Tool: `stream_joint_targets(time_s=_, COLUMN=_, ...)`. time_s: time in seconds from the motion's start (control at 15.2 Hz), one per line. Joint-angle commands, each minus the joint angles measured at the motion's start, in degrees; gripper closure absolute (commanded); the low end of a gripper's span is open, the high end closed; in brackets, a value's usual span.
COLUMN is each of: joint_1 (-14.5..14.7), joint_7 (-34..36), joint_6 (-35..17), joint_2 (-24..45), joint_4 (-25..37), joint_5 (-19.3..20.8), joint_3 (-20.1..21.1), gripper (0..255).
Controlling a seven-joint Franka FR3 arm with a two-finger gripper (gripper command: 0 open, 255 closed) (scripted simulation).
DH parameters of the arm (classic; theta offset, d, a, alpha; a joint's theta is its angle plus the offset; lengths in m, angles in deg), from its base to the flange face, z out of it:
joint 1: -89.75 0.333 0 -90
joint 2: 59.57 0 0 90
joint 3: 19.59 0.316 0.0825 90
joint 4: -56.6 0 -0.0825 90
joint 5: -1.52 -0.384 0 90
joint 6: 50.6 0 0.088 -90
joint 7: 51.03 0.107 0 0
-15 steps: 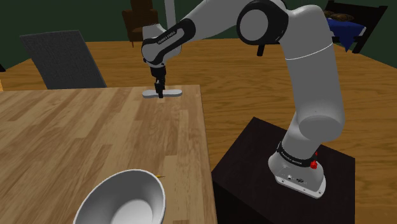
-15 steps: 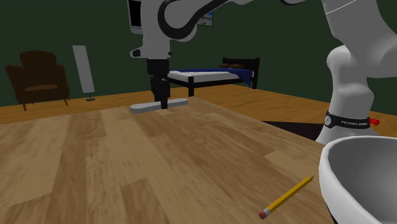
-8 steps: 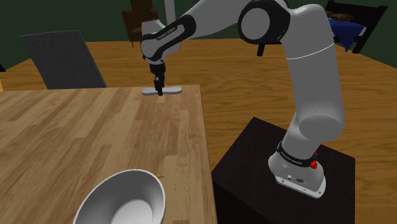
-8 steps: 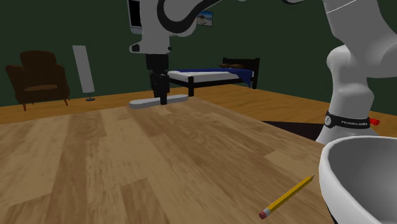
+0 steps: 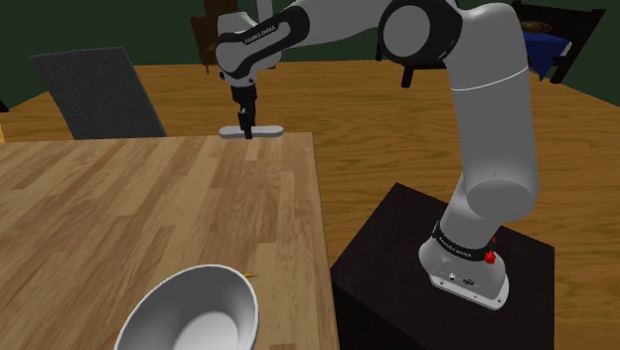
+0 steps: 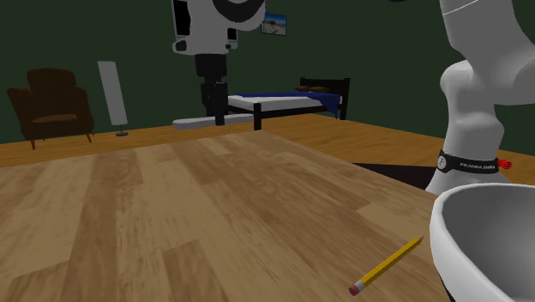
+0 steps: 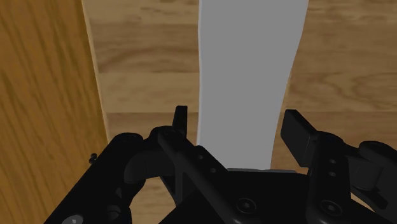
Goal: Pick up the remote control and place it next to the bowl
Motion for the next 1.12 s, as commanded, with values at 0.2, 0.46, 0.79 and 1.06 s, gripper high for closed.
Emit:
stream_joint_targets(time_s=0.2, joint_1=-0.01, joint_7=0.05, joint_6=3.44, joint_2=-0.9, joint_4=2.53, joint_5=0.01, joint_3=0.0, gripper=255)
stream_joint_targets(time_s=0.46, joint_1=-0.01, joint_7=0.1, joint_6=6.25, joint_2=-1.43, joint_4=4.82, joint_5=0.02, joint_3=0.0, gripper=255)
stream_joint_targets(time_s=0.79, joint_1=-0.02, joint_7=0.17, joint_6=9.91, joint_2=-1.78, joint_4=8.14, joint_5=0.03, joint_3=0.0, gripper=255)
stream_joint_targets(time_s=1.06, joint_1=-0.01, joint_7=0.23, joint_6=12.99, joint_2=-1.78, joint_4=11.21, joint_5=0.05, joint_3=0.0, gripper=255)
